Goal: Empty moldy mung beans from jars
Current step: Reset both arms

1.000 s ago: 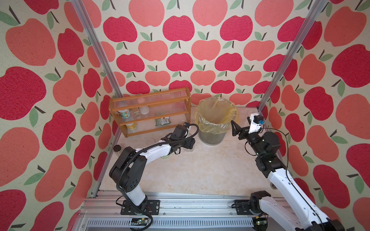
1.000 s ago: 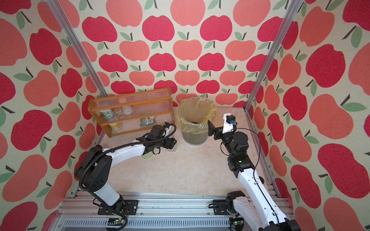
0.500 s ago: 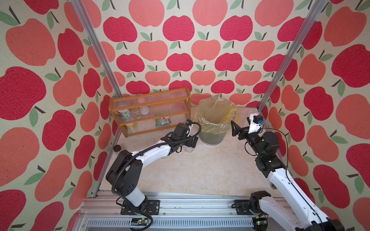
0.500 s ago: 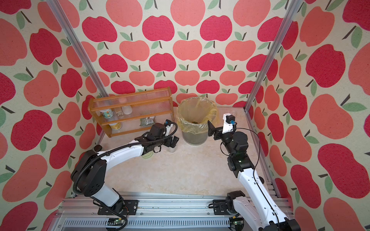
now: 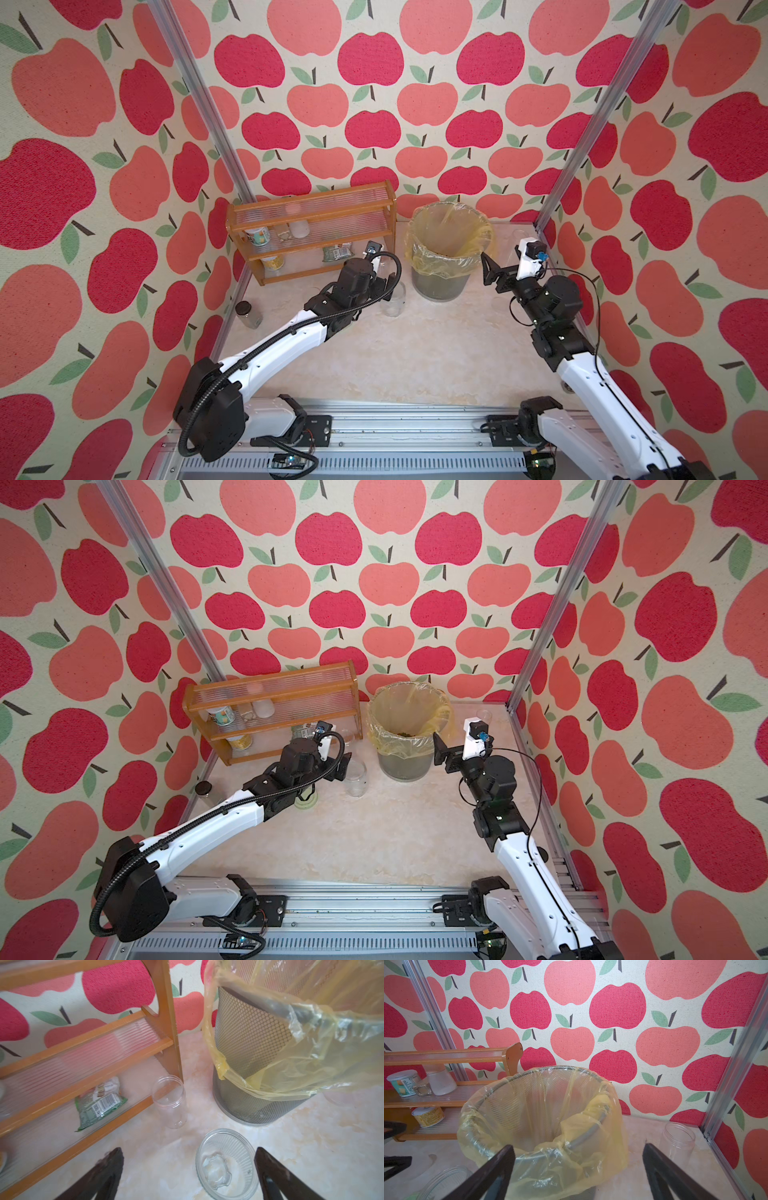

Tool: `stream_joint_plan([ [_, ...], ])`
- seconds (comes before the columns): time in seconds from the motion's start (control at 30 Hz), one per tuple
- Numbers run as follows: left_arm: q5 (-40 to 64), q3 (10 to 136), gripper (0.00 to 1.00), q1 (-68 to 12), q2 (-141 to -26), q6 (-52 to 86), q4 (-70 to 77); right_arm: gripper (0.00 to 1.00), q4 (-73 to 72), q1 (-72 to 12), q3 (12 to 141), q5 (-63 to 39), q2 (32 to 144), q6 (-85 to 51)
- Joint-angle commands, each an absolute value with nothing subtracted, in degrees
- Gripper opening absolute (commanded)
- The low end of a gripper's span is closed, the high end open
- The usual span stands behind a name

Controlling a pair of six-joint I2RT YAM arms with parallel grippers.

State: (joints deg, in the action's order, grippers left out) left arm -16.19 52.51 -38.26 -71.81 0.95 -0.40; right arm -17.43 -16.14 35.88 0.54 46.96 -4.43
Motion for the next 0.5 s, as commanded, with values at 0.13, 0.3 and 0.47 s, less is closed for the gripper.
stream_joint_plan([
  [0.13, -23.65, 39.32, 1.00, -26.78, -62.94, 1.45, 12.32, 0.99, -16.47, -15.07, 26.03, 15.79, 39.70, 0.66],
  [0.3, -20.33, 34.60, 1.00, -19.56, -60.56, 0.58, 17.42, 0.99, -19.99, -14.94, 16.34, 20.46, 32.23, -0.93],
  [0.47, -19.31, 32.98, 1.00, -15.81, -63.66, -3.13, 19.94, 0.99, -29.72, -13.94, 10.00, 21.77, 34.48, -1.65],
])
